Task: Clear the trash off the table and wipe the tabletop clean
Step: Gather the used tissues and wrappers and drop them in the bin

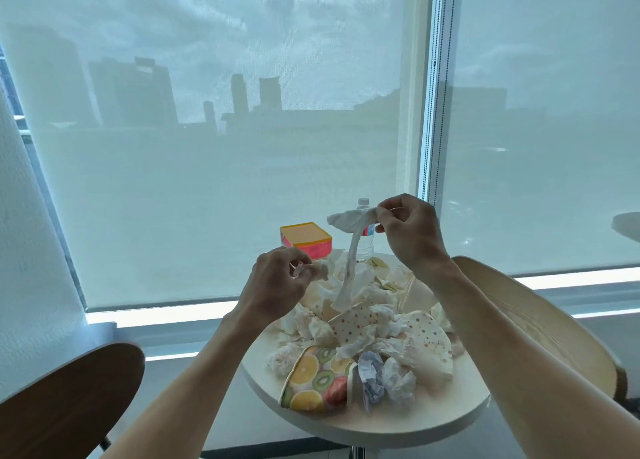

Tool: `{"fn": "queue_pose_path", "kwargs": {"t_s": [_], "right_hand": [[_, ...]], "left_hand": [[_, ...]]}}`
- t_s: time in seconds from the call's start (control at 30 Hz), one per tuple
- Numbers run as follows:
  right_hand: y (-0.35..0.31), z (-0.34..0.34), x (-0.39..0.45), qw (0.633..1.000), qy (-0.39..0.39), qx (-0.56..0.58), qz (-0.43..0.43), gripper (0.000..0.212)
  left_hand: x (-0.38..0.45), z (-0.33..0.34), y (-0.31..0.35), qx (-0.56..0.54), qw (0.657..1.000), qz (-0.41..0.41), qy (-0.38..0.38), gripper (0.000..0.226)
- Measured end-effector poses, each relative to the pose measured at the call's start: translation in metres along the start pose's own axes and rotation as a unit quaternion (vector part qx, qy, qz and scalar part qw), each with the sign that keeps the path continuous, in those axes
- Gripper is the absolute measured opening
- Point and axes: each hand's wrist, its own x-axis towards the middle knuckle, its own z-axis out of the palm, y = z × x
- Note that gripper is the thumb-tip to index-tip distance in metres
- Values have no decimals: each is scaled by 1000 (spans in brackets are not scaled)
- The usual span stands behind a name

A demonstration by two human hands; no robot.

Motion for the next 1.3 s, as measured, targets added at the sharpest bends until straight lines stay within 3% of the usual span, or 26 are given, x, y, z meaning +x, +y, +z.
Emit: {"fn": "queue_pose_path", "kwargs": {"t_s": [0.17,0.5,0.67,1.03,1.3], "right_hand": [[-7,-10,-11,999,35,30,19,17],[-12,-65,-39,962,203,151,106,32],[-8,-103,-57,957,234,108,132,31],[27,-198,-110,949,241,15,204,17],[96,-259,-166,953,156,-40,255,18]], "left_hand": [[-5,-3,7,-40,999,5,-2,12],[-23,15,31,-133,990,21,-28,11],[-33,26,60,-187,980,41,-46,7],[-67,77,132,-264,957,74,-97,5],[-134,131,186,-259,951,65,-156,6]]}}
